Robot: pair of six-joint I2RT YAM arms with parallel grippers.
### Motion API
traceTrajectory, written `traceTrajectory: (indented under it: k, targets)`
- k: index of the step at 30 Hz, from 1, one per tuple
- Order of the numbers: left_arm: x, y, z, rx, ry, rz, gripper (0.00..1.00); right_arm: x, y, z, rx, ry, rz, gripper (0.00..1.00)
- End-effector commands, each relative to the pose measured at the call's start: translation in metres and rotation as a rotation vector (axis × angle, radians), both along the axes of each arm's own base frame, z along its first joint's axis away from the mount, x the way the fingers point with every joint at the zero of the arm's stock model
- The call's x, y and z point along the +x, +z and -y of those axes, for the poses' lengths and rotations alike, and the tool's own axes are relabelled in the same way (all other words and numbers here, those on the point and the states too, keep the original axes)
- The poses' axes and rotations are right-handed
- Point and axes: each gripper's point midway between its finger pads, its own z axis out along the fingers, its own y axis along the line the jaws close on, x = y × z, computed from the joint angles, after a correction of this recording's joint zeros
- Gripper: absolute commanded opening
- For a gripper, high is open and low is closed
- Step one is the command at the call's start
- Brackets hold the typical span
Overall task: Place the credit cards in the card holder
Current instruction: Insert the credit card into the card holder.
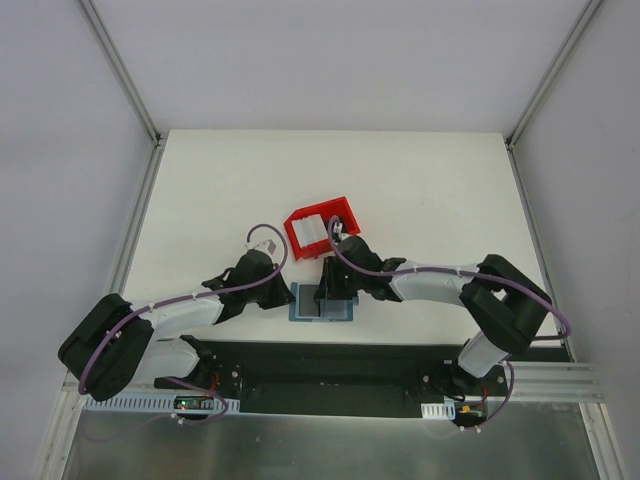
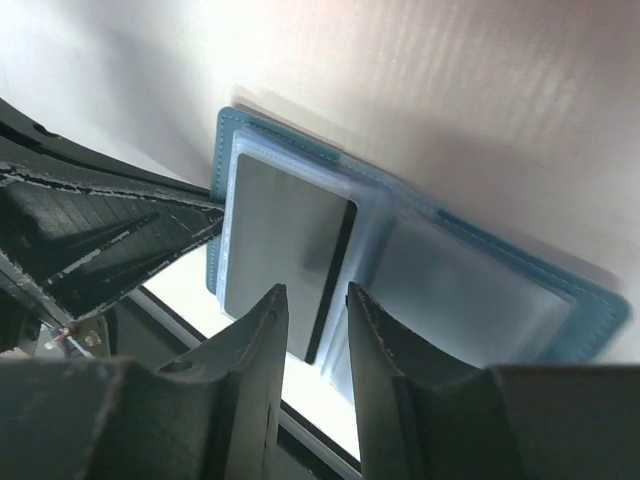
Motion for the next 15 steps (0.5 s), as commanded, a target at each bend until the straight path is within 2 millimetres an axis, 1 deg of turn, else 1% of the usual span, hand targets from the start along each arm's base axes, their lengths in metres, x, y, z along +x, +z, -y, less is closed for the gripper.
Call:
traceTrajectory:
  k: [1, 3, 5, 6, 7, 10, 13, 15]
  targets:
    - [-0.001, 0.001, -0.004, 0.014, 0.007, -0.011, 0.0, 0.009, 0.008, 0.032, -0.171, 0.004, 0.084, 0.33]
    - [0.0, 0.005, -0.002, 0.006, 0.005, -0.004, 0.0, 0.008, 0.002, 0.048, -0.234, -0.005, 0.071, 0.33]
    - [0.002, 0.01, -0.001, -0.002, 0.004, 0.007, 0.0, 0.01, 0.008, 0.054, -0.227, -0.006, 0.095, 0.33]
    - [0.003, 0.012, 0.0, -0.008, 0.001, 0.01, 0.0, 0.012, 0.015, 0.053, -0.209, -0.004, 0.11, 0.34]
    - [0.003, 0.014, 0.001, -0.011, 0.001, 0.014, 0.0, 0.016, 0.024, 0.052, -0.189, 0.001, 0.129, 0.35]
    - [0.006, 0.02, 0.002, -0.022, 0.005, 0.028, 0.0, 0.03, 0.061, 0.042, -0.119, 0.024, 0.219, 0.4]
    - [0.007, 0.024, 0.002, -0.025, 0.01, 0.035, 0.0, 0.051, 0.102, 0.034, -0.06, 0.029, 0.309, 0.54]
    - [0.009, 0.025, 0.002, -0.025, 0.015, 0.041, 0.0, 0.071, 0.119, 0.035, -0.056, 0.017, 0.34, 0.59]
